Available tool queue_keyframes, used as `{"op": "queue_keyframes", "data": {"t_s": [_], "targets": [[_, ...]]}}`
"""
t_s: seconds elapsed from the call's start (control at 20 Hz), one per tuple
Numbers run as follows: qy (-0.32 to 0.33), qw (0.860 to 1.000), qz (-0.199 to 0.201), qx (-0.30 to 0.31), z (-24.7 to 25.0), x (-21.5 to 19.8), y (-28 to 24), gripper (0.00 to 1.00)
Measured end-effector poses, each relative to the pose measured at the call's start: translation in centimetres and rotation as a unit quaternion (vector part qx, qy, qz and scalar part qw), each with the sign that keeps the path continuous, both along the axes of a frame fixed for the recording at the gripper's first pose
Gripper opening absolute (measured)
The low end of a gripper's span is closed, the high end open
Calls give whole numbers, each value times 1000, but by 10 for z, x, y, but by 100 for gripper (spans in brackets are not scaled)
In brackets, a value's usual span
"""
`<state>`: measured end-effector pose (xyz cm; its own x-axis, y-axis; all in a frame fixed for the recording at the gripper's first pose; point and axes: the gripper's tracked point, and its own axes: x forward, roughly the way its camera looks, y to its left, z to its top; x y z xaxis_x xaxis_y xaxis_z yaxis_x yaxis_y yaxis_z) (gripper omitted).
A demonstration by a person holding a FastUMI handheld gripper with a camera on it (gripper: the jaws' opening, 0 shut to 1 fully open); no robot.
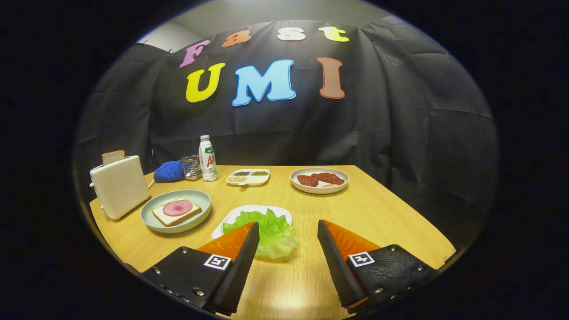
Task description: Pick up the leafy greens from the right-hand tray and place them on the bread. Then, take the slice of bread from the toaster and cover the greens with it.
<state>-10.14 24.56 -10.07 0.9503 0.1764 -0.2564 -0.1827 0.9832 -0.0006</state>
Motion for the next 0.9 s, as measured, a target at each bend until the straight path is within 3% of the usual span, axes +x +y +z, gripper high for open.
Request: {"op": "queue_keyframes", "data": {"t_s": [0.75,0.9], "targets": [[123,992,-17,-11,-57,20,9,77],[135,991,-14,5,-57,21,10,35]]}}
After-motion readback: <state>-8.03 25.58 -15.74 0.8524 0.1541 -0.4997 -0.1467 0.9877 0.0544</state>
